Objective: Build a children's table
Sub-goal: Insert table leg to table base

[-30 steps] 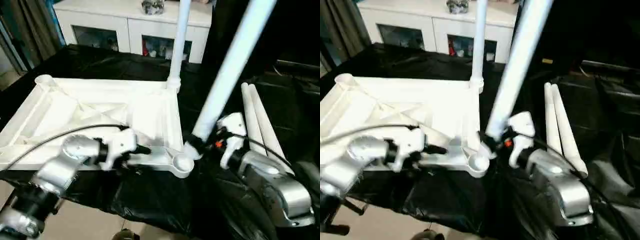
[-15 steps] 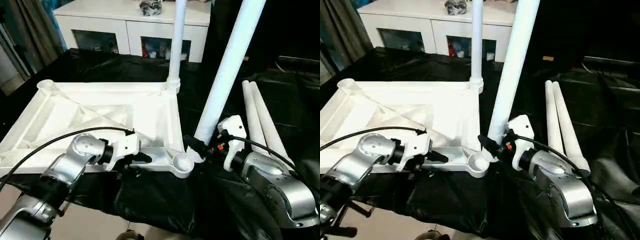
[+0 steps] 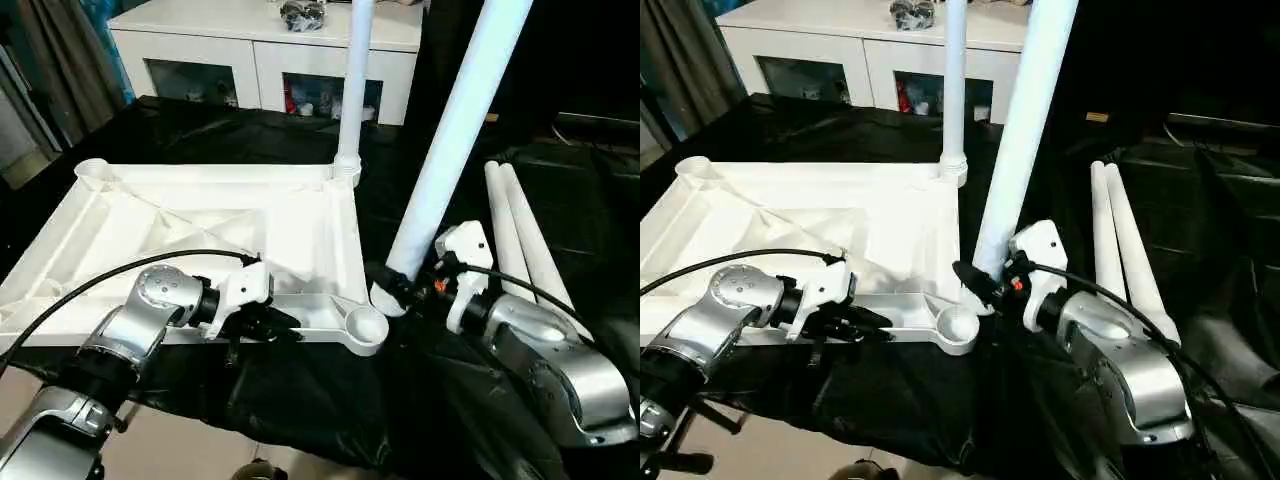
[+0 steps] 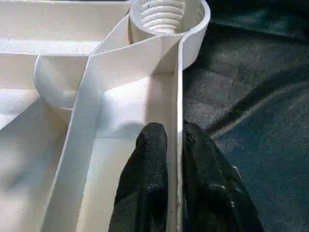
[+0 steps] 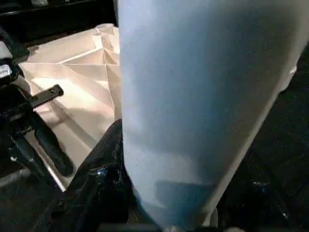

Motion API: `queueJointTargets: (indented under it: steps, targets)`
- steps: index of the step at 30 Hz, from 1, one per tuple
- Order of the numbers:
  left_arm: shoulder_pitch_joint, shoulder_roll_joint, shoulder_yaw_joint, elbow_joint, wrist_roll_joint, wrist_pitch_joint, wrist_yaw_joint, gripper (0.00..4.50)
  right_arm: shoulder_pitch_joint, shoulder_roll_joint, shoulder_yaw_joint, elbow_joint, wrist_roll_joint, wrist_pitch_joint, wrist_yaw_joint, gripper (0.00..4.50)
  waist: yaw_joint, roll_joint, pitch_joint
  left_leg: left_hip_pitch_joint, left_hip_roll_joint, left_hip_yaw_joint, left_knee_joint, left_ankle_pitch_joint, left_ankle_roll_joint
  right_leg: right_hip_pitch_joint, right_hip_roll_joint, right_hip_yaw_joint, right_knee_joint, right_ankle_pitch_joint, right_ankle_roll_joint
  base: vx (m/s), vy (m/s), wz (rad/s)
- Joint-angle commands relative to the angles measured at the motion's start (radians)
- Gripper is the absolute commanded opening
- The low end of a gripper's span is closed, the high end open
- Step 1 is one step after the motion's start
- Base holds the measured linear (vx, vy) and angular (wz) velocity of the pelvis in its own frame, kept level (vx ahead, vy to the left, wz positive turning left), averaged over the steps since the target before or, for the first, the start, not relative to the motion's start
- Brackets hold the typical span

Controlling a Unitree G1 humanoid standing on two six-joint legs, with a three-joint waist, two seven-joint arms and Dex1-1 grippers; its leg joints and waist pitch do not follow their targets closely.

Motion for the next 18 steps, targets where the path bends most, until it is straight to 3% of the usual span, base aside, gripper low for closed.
queueJointTargets:
  steps: [1,3,10,13,14,18]
  targets:
    - [0.011,-0.006,0.019,-0.007,-0.01,0.023,0.021,0.27,-0.009,-0.002,0.003,0.005,-0.003,-0.018,0.011,1.93,0.0,-0.01,-0.059,0.029,0.078,-0.032,-0.077,-0.247,-0.03,0.016,-0.105,0.054,-0.087,-0.179,-0.21,0.0,0.0,0.0]
    - [0.012,-0.027,0.011,0.003,0.015,0.032,0.066,0.02,-0.007,0.001,0.004,0.005,-0.006,-0.019,0.008,1.93,0.001,-0.012,-0.057,0.031,0.079,-0.032,-0.077,-0.264,-0.031,0.015,-0.105,0.055,-0.09,-0.212,-0.203,0.0,0.0,0.0]
    - [-0.033,-0.144,-0.013,0.043,0.086,0.071,0.239,0.0,-0.02,0.026,-0.011,0.031,-0.014,-0.028,-0.027,1.93,0.002,-0.021,-0.055,0.03,0.078,-0.032,-0.076,-0.261,-0.029,0.015,-0.109,0.056,-0.102,-0.294,-0.173,0.0,0.0,0.0]
    - [-0.068,-0.218,-0.01,0.066,0.092,0.091,0.295,0.0,-0.047,0.047,-0.008,0.088,-0.029,-0.054,-0.043,1.93,0.003,-0.023,-0.057,0.027,0.078,-0.034,-0.077,-0.246,-0.025,0.016,-0.108,0.054,-0.099,-0.274,-0.17,0.0,0.0,0.0]
    - [-0.071,-0.222,-0.01,0.067,0.092,0.091,0.297,0.0,-0.05,0.049,-0.008,0.093,-0.03,-0.057,-0.044,1.93,0.001,-0.022,-0.057,0.031,0.075,-0.03,-0.073,-0.25,-0.024,0.011,-0.107,0.054,-0.102,-0.276,-0.175,0.0,0.0,0.0]
    - [-0.085,-0.241,-0.016,0.086,0.112,0.078,0.303,0.0,-0.092,0.071,-0.01,0.179,-0.053,-0.1,-0.062,1.93,0.002,-0.024,-0.061,0.023,0.076,-0.031,-0.073,-0.203,-0.008,0.019,-0.107,0.052,-0.095,-0.203,-0.182,0.0,0.0,0.0]
